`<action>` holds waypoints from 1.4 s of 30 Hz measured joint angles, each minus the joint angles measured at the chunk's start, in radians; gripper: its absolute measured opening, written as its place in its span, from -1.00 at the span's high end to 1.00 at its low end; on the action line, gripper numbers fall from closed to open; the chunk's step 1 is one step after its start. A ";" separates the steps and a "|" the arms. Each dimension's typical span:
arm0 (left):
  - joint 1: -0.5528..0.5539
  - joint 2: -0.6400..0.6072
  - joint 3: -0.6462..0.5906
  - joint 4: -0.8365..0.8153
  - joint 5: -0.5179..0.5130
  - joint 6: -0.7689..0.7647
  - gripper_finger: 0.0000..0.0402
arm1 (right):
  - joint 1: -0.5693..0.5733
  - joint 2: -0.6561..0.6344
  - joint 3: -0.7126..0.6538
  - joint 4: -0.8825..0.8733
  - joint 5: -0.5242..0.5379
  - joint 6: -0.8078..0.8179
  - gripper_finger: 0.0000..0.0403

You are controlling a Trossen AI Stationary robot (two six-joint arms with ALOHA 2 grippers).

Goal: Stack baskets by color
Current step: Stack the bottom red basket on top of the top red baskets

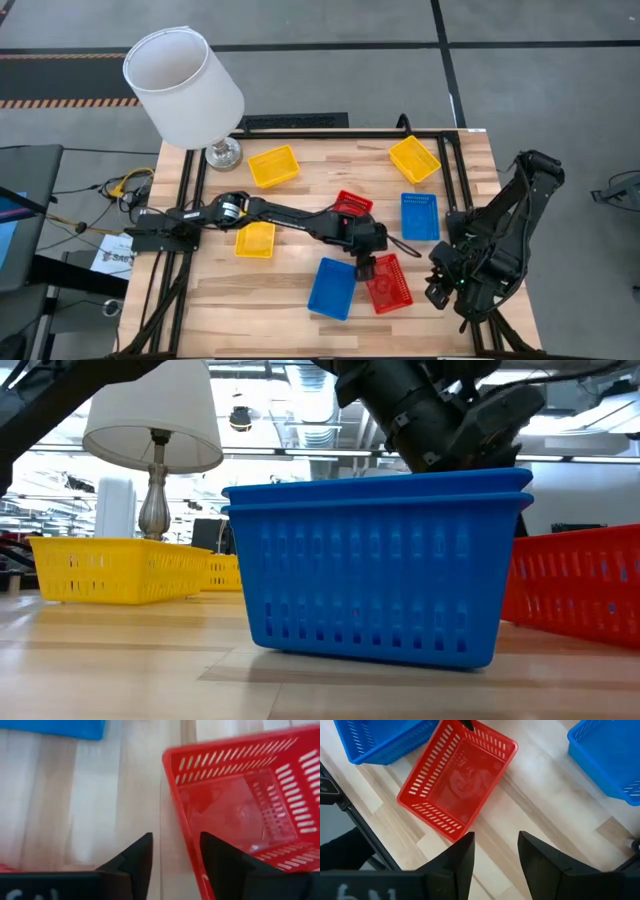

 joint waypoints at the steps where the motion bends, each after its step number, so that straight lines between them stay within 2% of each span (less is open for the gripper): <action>1: 0.000 0.000 -0.004 -0.002 0.001 0.000 0.32 | 0.000 0.000 0.000 0.000 0.000 0.000 0.13; 8: 0.000 0.000 -0.006 0.002 0.019 0.013 0.62 | 0.000 0.000 0.000 0.000 0.000 0.000 0.13; 13: 0.004 0.000 0.013 0.020 0.020 0.009 0.95 | 0.000 0.000 0.000 0.000 0.000 0.000 0.13; 25: 0.021 -0.011 0.014 0.069 -0.025 -0.087 1.00 | 0.000 0.000 0.000 0.001 0.000 0.000 0.13; 30: 0.030 -0.011 0.052 0.060 -0.027 -0.104 1.00 | 0.000 0.000 0.000 0.001 0.000 0.000 0.13; 34: 0.040 -0.011 0.140 -0.037 -0.027 -0.092 1.00 | 0.000 0.000 0.000 0.000 0.000 0.000 0.13; 37: 0.046 -0.012 0.241 -0.171 -0.028 -0.042 1.00 | 0.000 0.000 0.000 0.001 0.000 0.000 0.13; 42: 0.075 -0.107 0.200 -0.262 -0.051 -0.008 1.00 | 0.000 0.000 0.000 0.000 0.000 -0.006 0.13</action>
